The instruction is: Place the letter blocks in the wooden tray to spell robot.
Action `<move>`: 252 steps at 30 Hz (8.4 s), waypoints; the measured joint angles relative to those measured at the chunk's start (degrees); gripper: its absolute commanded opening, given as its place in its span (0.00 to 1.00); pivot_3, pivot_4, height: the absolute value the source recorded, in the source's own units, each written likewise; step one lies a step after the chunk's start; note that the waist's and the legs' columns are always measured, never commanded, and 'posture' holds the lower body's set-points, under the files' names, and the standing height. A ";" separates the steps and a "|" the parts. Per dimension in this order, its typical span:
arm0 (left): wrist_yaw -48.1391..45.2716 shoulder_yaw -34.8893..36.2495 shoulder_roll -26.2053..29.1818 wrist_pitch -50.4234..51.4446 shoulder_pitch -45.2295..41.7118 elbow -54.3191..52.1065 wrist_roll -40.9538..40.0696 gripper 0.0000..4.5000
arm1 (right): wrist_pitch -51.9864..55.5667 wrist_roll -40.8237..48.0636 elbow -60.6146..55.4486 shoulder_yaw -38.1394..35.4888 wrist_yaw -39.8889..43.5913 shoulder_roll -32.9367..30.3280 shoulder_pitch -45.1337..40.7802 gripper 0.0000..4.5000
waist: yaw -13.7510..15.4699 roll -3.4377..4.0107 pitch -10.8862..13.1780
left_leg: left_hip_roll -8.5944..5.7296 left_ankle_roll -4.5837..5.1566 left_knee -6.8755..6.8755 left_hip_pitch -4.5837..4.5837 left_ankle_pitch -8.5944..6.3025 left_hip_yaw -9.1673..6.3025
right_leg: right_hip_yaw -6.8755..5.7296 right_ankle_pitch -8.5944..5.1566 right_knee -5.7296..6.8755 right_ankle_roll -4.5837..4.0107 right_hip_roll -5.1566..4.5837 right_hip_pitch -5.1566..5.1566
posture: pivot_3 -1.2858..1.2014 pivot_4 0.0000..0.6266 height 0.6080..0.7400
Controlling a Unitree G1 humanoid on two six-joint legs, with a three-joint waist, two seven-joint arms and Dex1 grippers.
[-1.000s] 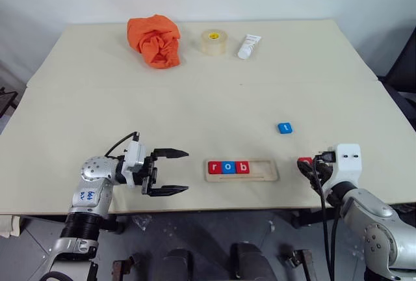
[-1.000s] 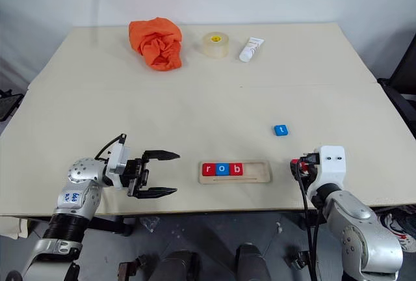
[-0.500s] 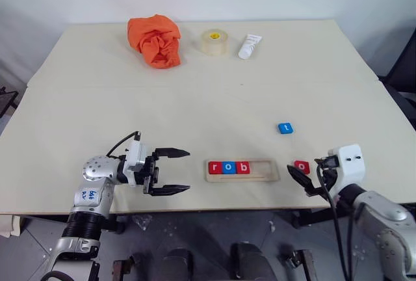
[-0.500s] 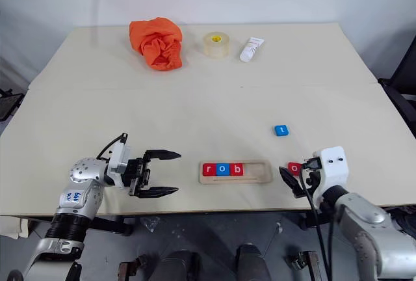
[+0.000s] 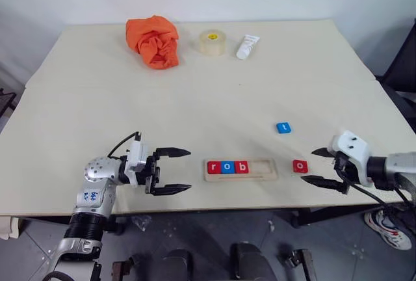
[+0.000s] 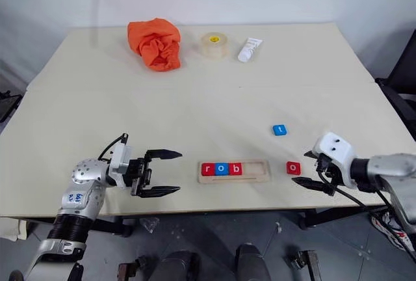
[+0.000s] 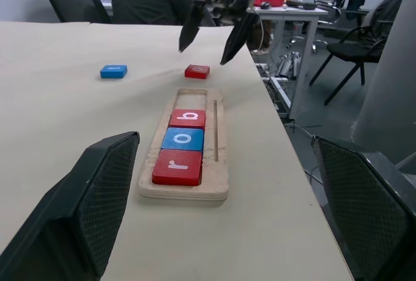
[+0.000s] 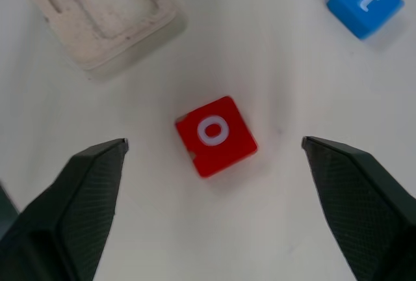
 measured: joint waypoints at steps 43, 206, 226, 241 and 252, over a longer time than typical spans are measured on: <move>2.94 0.85 0.75 -0.96 4.04 -3.72 -0.03 1.00 | 8.72 -6.79 -8.16 19.25 10.41 5.59 -20.56 0.31 | 1.42 0.01 0.00 | -0.12 -0.07 -0.01 -0.26 -0.07 -0.24 | -0.24 0.01 -0.25 0.01 -0.27 -0.11 | 0.52 0.24 1.00; -3.92 0.41 2.27 -1.15 -3.48 4.68 -0.02 1.00 | 23.23 13.71 -22.22 -26.73 -25.19 18.78 11.76 0.99 | 1.16 0.01 0.00 | -0.16 -0.02 0.03 -0.03 0.06 -0.15 | -0.75 0.03 -0.03 -0.02 -0.44 0.10 | 0.52 0.24 1.00; -1.05 1.04 2.73 -0.46 1.62 -1.00 -0.07 1.00 | 7.50 -2.13 15.21 -6.42 -36.20 30.07 -15.50 0.96 | 1.09 0.01 0.00 | -0.22 -0.01 0.00 -0.10 0.05 -0.15 | -0.85 0.05 0.09 0.00 -0.52 -0.04 | 0.52 0.24 1.00; -0.57 1.02 3.14 0.04 2.34 -2.01 -0.21 1.00 | 11.03 -1.92 2.82 -10.22 -44.82 32.73 -7.42 0.33 | 1.38 0.01 0.00 | -0.23 -0.01 -0.05 -0.10 0.05 -0.20 | -0.85 0.05 0.10 -0.01 -0.55 -0.05 | 0.52 0.24 1.00; -4.14 0.87 3.24 0.52 0.18 0.31 -0.51 1.00 | 30.81 5.27 -34.22 -17.21 -51.04 36.41 14.83 0.33 | 1.34 0.02 -0.01 | -0.20 -0.01 -0.11 -0.11 0.04 -0.25 | -0.59 0.05 0.09 -0.01 -0.51 -0.05 | 0.52 0.24 1.00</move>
